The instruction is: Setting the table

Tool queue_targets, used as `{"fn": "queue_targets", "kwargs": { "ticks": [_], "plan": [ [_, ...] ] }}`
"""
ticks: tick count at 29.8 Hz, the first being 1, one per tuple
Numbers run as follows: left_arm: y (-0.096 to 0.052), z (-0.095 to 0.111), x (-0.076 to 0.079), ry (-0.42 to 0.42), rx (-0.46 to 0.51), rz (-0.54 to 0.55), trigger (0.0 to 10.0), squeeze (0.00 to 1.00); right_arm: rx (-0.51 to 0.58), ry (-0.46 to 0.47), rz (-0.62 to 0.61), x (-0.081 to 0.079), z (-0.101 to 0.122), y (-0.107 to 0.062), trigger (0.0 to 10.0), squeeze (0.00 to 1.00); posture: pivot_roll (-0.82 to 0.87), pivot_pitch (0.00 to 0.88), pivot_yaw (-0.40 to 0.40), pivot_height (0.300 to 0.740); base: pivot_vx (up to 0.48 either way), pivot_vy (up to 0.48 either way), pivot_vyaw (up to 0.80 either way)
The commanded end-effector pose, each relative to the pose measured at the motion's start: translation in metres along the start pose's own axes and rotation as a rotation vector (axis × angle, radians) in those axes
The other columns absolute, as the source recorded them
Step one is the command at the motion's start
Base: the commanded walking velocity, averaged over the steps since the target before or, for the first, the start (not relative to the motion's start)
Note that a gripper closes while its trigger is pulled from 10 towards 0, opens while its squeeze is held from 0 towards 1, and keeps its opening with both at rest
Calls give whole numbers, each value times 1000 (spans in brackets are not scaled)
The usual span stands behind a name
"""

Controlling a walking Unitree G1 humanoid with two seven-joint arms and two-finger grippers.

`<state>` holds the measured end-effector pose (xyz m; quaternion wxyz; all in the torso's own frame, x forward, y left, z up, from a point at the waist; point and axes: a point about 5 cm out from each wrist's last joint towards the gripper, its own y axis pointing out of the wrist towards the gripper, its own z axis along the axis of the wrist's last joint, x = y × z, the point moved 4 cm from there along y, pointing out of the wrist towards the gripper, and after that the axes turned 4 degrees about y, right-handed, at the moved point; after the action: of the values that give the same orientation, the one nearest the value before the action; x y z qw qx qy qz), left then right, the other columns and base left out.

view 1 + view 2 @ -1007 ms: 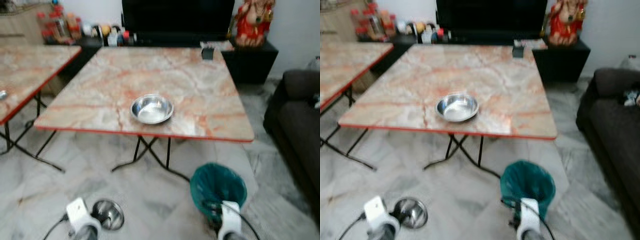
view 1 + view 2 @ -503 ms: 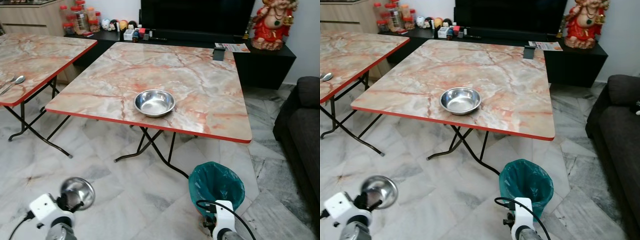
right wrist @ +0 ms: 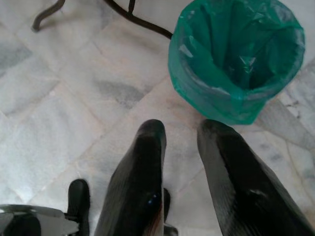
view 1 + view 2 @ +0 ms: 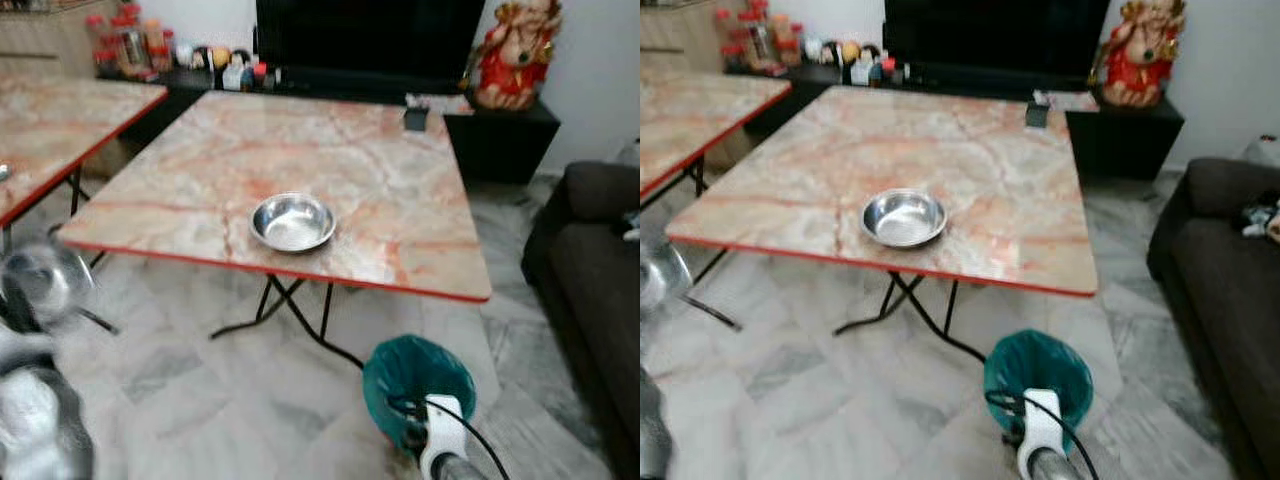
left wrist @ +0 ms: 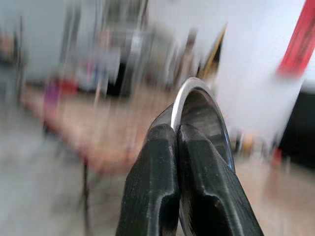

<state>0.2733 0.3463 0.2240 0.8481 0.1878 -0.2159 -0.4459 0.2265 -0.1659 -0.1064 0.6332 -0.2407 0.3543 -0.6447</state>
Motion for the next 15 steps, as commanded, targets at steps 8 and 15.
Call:
{"fn": "queue_targets", "kwargs": {
  "ticks": [8,15],
  "plan": [
    [14,34,82,-316,4,-207,10000,0,1,21,8,-7,0,1,10000,0,150,0,-1,740,0,0,0],
    [6,31,127,-533,-137,-322,10000,0,5,31,-3,-5,2,1,10000,0,124,0,9,740,0,0,0]
  ]
}}
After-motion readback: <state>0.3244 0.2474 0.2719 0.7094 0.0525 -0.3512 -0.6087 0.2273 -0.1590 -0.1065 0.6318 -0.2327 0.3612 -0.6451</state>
